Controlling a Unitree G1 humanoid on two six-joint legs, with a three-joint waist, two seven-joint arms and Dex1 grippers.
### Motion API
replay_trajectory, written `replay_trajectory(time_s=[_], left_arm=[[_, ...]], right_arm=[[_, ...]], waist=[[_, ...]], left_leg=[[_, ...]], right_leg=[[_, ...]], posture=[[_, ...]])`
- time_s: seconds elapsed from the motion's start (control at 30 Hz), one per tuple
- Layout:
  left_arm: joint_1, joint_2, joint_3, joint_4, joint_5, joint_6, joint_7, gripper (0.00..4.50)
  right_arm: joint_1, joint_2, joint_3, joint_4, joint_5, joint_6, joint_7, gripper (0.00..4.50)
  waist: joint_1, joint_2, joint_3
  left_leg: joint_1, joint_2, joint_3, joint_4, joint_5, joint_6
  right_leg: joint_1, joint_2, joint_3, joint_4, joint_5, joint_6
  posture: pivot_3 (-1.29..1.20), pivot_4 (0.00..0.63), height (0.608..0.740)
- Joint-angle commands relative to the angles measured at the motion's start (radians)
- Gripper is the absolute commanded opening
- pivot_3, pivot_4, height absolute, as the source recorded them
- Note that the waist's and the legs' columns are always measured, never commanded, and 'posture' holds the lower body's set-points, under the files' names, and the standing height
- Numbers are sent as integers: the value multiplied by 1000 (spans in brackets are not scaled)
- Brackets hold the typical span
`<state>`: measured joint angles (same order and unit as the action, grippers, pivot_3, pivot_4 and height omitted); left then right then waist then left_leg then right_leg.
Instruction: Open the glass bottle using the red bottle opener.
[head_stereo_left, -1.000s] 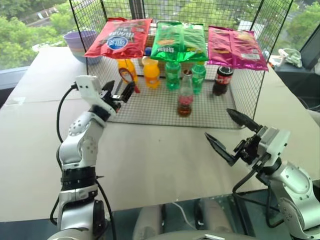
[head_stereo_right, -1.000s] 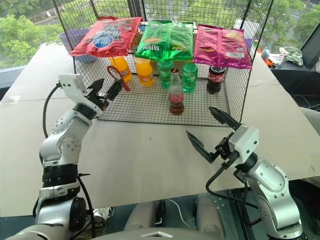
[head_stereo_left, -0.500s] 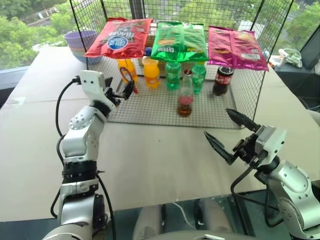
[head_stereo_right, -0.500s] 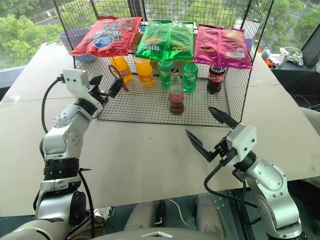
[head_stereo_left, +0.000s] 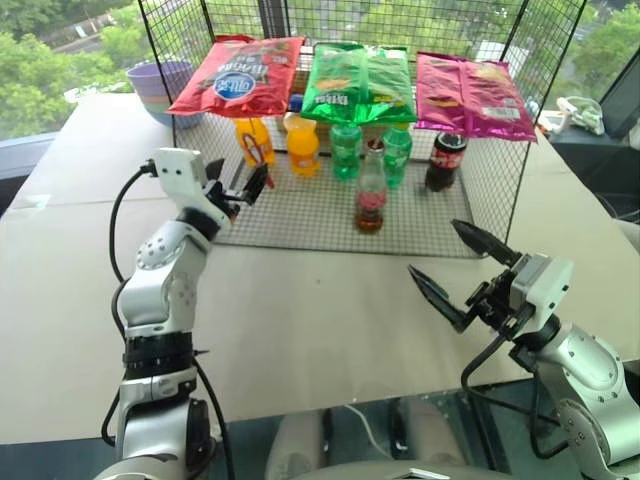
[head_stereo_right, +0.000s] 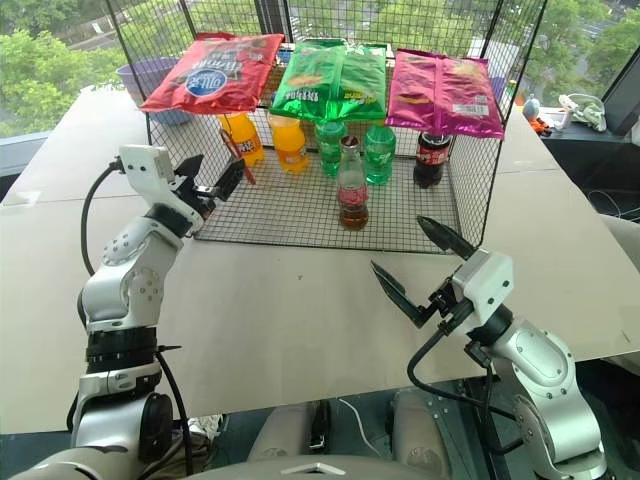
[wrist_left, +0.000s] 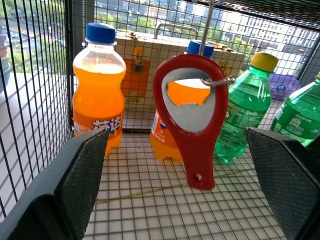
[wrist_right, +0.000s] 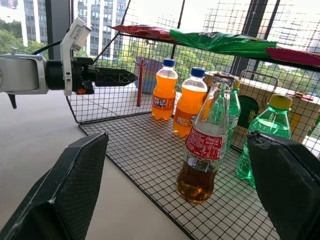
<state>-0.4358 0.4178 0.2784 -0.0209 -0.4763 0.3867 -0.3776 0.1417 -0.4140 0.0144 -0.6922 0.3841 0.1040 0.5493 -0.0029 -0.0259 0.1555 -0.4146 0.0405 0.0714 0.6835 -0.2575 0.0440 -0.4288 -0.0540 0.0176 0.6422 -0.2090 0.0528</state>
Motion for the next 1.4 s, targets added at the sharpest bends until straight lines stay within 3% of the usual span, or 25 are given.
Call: replay_trajectory(time_s=[0.03,0.3,0.67,1.0,1.4], left_arm=[[2,12,37,-52,-19,-4,0,4500],[-59,9,33,28,31,-36,36,4500],[-161,2,-5,199,48,-108,-57,4500],[-162,5,6,220,29,-128,-127,24],[-105,63,5,155,-45,-112,-296,24]], right_arm=[[-2,0,-3,-42,6,-8,-5,4467],[-7,1,-1,-35,3,-10,-3,4467],[13,2,-3,-60,-11,-5,-27,4467],[41,0,-9,-72,-19,-9,-38,4500],[37,-7,-16,-47,-17,-2,-31,4500]], waist=[[0,0,0],[5,0,0],[14,0,0],[13,0,0],[15,0,0]], left_leg=[[0,0,0,0,0,0],[0,0,0,0,0,0],[0,0,2,1,0,0],[-1,0,1,1,0,0],[0,0,1,1,0,0]], right_leg=[[0,0,0,0,0,0],[0,0,0,0,0,0],[0,0,-1,0,0,0],[0,0,-1,0,0,0],[0,0,-1,0,0,0]], posture=[[0,150,740],[0,150,740],[0,150,740],[0,150,740],[0,150,740]])
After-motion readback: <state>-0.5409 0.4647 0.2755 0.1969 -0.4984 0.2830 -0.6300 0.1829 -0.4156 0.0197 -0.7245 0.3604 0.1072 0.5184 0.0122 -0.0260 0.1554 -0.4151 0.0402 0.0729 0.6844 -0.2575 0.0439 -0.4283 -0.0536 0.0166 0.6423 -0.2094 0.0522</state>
